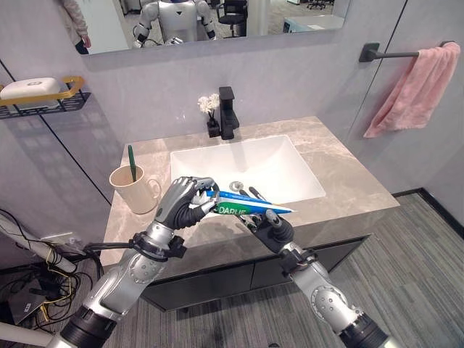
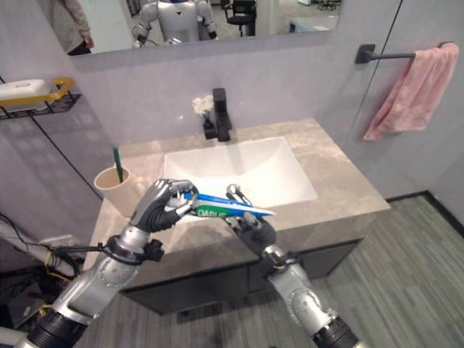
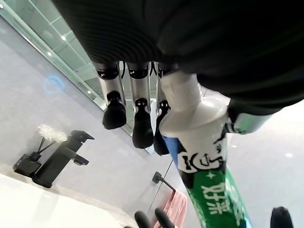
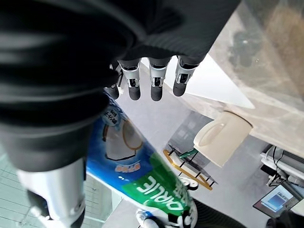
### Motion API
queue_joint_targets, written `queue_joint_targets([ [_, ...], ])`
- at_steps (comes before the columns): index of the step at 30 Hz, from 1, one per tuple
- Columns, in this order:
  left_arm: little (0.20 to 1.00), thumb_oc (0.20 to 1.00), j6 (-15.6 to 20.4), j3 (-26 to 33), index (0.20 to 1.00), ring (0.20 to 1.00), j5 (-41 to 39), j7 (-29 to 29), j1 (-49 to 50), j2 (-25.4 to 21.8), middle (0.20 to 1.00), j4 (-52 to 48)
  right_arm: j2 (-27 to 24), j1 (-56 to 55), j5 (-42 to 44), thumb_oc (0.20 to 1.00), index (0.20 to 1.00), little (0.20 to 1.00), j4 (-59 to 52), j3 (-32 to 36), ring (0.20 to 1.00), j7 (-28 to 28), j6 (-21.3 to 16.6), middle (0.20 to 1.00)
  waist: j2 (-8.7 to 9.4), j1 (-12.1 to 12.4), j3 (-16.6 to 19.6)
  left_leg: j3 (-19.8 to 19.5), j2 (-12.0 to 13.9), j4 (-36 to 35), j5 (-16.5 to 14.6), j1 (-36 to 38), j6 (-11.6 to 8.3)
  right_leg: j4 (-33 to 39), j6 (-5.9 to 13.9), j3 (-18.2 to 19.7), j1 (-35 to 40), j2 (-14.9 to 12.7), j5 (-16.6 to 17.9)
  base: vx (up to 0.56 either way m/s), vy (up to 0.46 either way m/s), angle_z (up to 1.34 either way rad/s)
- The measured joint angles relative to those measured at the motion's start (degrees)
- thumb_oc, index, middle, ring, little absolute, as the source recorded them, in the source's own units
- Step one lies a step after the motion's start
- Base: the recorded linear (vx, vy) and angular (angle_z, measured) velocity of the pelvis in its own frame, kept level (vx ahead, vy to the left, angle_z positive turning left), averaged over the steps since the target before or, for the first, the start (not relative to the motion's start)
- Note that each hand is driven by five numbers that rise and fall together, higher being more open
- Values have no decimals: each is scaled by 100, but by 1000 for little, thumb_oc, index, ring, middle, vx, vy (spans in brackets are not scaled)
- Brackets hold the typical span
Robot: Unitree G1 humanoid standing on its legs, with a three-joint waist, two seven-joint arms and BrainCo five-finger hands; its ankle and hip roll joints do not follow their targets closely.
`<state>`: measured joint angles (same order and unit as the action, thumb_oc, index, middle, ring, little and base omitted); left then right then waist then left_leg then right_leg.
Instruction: Put brush and paste in cup on sink, flatten towel.
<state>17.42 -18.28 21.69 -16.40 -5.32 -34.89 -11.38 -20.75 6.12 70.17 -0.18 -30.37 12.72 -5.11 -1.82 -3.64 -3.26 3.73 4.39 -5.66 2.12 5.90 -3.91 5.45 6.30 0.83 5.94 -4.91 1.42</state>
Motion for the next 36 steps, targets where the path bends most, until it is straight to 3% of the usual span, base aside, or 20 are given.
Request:
queue_joint_targets([
  [12, 200, 200, -1, -1, 200, 200, -319, 176, 105, 166, 200, 45, -4, -38, 102, 1000, 1000, 1000, -156, -2, 1000, 1, -16, 1000, -32, 14, 25, -2, 1, 20, 1, 1, 4, 0, -10, -2, 3, 2, 16, 3, 0, 0],
  [13, 200, 200, -1, -1, 200, 200, -324, 179, 106, 170, 200, 82, -2, -36, 102, 564, 564, 564, -162, -1, 564, 1, -20, 564, -40, 18, 36, -3, 0, 22, 1, 1, 4, -1, -9, -2, 3, 2, 16, 0, 0, 0],
  [14, 200, 200, 1, -1, 200, 200, -326, 179, 110, 176, 200, 91, 1, -37, 103, 507, 507, 507, -162, -1, 507, 1, -21, 507, -42, 23, 38, -3, 1, 22, 1, 1, 4, -1, -9, -1, 2, 2, 16, 0, 0, 0],
  [15, 200, 200, -1, -1, 200, 200, -328, 181, 110, 185, 200, 109, 1, -36, 103, 319, 319, 319, -162, 0, 319, 1, -27, 319, -43, 23, 38, -3, 0, 23, 4, 0, 3, -1, -11, -1, 0, 3, 19, 0, 0, 0],
  [16, 200, 200, 4, -1, 200, 200, -331, 182, 112, 189, 200, 118, 20, -37, 103, 200, 200, 200, -163, 0, 200, 1, -30, 200, -44, 29, 38, -2, 0, 23, 4, -2, 3, -2, -11, -1, -2, 4, 20, 0, 0, 0],
  [36, 200, 200, 130, -101, 200, 200, -555, 200, 331, 411, 200, 120, 463, -32, 102, 200, 200, 200, -390, 2, 200, -507, -480, 200, -131, 84, 109, -6, -1, 6, 3, -4, 4, -2, -12, -2, -2, 2, 17, 0, 0, 0],
])
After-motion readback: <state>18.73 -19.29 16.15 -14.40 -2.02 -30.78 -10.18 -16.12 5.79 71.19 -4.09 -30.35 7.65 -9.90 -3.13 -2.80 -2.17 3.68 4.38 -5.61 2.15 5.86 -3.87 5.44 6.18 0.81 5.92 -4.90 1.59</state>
